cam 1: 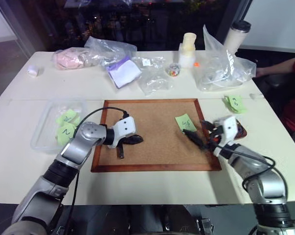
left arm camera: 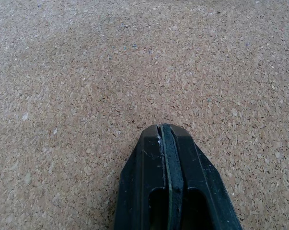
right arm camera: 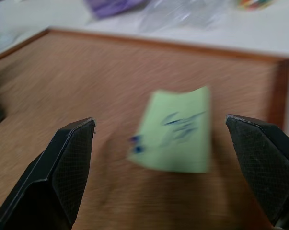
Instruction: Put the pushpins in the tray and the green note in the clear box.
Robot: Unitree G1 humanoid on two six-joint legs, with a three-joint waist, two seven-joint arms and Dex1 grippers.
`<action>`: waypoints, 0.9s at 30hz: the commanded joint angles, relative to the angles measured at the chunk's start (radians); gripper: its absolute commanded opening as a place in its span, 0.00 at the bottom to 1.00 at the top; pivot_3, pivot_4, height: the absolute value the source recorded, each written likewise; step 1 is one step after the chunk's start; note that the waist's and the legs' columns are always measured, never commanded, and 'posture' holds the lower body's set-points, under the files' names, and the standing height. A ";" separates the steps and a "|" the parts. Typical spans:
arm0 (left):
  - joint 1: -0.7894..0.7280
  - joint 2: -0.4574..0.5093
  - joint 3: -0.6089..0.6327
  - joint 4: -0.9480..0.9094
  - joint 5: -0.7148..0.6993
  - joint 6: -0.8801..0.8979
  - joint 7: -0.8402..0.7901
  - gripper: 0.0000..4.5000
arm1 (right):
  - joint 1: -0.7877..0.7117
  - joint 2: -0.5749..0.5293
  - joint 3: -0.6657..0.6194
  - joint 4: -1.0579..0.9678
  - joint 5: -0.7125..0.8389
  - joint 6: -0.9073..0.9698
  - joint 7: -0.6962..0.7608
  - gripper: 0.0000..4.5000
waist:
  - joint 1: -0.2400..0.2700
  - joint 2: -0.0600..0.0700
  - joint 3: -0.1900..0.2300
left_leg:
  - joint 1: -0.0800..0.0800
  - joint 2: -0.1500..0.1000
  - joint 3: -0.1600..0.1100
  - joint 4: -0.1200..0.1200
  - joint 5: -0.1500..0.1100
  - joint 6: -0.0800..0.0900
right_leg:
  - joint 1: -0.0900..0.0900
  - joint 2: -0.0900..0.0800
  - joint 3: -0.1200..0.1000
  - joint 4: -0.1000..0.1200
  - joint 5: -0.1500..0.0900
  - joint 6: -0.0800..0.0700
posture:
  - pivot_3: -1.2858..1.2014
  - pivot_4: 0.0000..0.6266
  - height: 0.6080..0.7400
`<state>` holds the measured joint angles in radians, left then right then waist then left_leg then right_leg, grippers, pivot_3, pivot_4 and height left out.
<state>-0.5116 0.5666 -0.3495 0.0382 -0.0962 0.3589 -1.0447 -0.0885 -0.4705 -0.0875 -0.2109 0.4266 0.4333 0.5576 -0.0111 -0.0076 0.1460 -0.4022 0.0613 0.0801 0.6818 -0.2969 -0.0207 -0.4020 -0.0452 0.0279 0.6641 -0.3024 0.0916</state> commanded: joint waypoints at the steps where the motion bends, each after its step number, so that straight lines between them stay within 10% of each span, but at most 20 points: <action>1: 0.034 0.018 -0.029 0.029 0.043 0.025 0.001 0.00 | -0.031 0.027 0.020 0.006 -0.020 -0.027 0.001 0.99 | 0.000 0.000 0.000 | 0.000 0.000 0.000 0.000 0.000 0.000 | 0.000 0.000 0.000 0.000 0.000 0.000 | 0.52 0.24 0.95; 14: 0.041 0.021 -0.028 0.021 0.044 0.033 0.006 0.00 | -0.059 0.043 0.084 0.128 -0.111 -0.104 0.035 0.99 | -0.001 0.000 0.000 | 0.000 0.000 0.000 0.000 0.000 0.000 | 0.000 0.000 0.000 0.000 0.000 0.000 | 0.52 0.24 0.95; 24: 0.038 0.021 -0.031 0.027 0.046 0.029 0.006 0.00 | -0.021 0.019 0.130 0.202 -0.224 -0.193 0.050 0.04 | -0.002 -0.002 -0.001 | 0.006 0.000 0.001 -0.001 0.000 0.000 | 0.006 0.000 0.000 -0.001 0.000 0.000 | 0.52 0.24 0.95; 27: 0.037 0.022 -0.029 0.032 0.047 0.026 0.004 0.00 | -0.020 0.020 0.127 0.206 -0.227 -0.201 0.051 0.02 | -0.002 -0.003 -0.002 | 0.011 0.000 0.001 -0.003 -0.001 0.001 | 0.010 0.000 0.000 -0.002 -0.001 -0.001 | 0.52 0.24 0.95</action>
<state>-0.5025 0.5720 -0.3509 0.0342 -0.0907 0.3630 -1.0399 -0.1316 -0.4474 0.0273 -0.0340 0.2162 0.2212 0.6005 -0.0134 -0.0109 0.1442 -0.3911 0.0617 0.0805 0.6782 -0.2977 -0.0198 -0.3918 -0.0448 0.0277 0.6616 -0.3031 0.0907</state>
